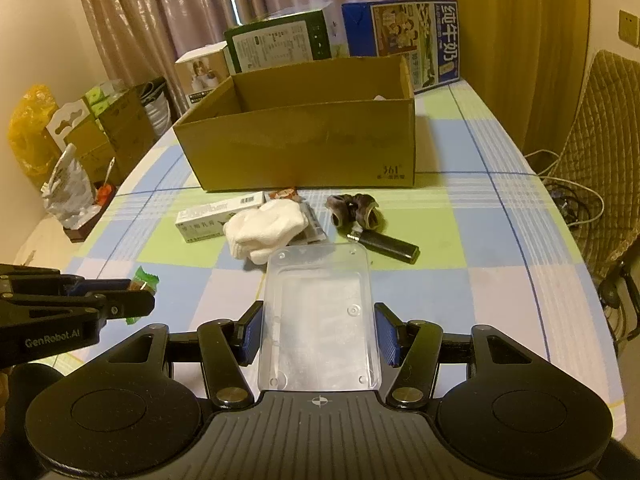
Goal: Organize objects
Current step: 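Carry the candy and clear container over the cardboard box with both tools, then open the left tool to drop the candy while the right tool drops the container into the box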
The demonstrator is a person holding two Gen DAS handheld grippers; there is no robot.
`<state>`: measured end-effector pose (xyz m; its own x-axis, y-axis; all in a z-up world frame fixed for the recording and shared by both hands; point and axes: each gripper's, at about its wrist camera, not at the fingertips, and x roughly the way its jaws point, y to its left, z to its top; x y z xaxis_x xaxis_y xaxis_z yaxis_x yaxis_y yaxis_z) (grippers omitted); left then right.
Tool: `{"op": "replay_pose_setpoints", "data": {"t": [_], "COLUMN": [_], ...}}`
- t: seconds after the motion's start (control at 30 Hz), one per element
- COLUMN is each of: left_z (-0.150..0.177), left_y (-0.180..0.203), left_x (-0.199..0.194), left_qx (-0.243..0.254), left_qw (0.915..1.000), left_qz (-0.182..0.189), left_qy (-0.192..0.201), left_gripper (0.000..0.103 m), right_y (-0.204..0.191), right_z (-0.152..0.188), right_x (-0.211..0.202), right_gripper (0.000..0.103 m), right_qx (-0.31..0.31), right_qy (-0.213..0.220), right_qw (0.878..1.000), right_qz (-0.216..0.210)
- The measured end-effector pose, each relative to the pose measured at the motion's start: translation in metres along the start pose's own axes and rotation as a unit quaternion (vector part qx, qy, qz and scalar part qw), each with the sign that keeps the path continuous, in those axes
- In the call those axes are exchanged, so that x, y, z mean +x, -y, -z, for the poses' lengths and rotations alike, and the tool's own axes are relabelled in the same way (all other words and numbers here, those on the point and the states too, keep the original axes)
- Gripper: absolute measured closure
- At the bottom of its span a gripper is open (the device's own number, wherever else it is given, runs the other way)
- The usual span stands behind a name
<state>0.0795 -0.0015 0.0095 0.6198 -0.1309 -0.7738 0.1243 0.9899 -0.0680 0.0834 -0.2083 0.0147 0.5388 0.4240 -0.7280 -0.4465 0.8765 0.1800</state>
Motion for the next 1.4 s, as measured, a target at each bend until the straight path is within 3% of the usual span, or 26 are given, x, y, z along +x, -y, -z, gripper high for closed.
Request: {"op": "replay_pose_setpoints", "data": {"t": [0.23, 0.53, 0.67, 0.9, 1.1, 1.4], "left_z": [-0.029, -0.121, -0.166, -0.229, -0.245, -0.253], "left_y": [-0.010, -0.035, -0.046, -0.062, -0.071, -0.064], "left_x": [0.001, 0.006, 0.017, 0.058, 0.107, 0.165], "left_qx": [0.000, 0.015, 0.032, 0.045, 0.033, 0.045], "left_qw": [0.9999, 0.9988, 0.9982, 0.9979, 0.9992, 0.9988], "left_qz": [0.010, 0.011, -0.006, -0.018, -0.003, 0.017], "left_qy": [0.008, 0.044, 0.051, 0.043, 0.021, 0.008], "left_gripper": [0.088, 0.088, 0.088, 0.088, 0.088, 0.087], "right_y": [0.004, 0.009, 0.009, 0.020, 0.033, 0.058], "right_z": [-0.025, -0.124, -0.176, -0.240, -0.258, -0.256], "right_x": [0.002, 0.013, 0.026, 0.079, 0.125, 0.173], "right_gripper": [0.049, 0.049, 0.049, 0.049, 0.049, 0.049], "right_qx": [-0.004, -0.013, -0.028, -0.012, 0.001, 0.032], "right_qy": [0.007, 0.052, 0.067, 0.043, 0.017, -0.008], "right_qw": [1.000, 0.998, 0.997, 0.999, 1.000, 0.999], "right_qz": [-0.002, -0.020, -0.016, -0.022, -0.019, -0.017]}}
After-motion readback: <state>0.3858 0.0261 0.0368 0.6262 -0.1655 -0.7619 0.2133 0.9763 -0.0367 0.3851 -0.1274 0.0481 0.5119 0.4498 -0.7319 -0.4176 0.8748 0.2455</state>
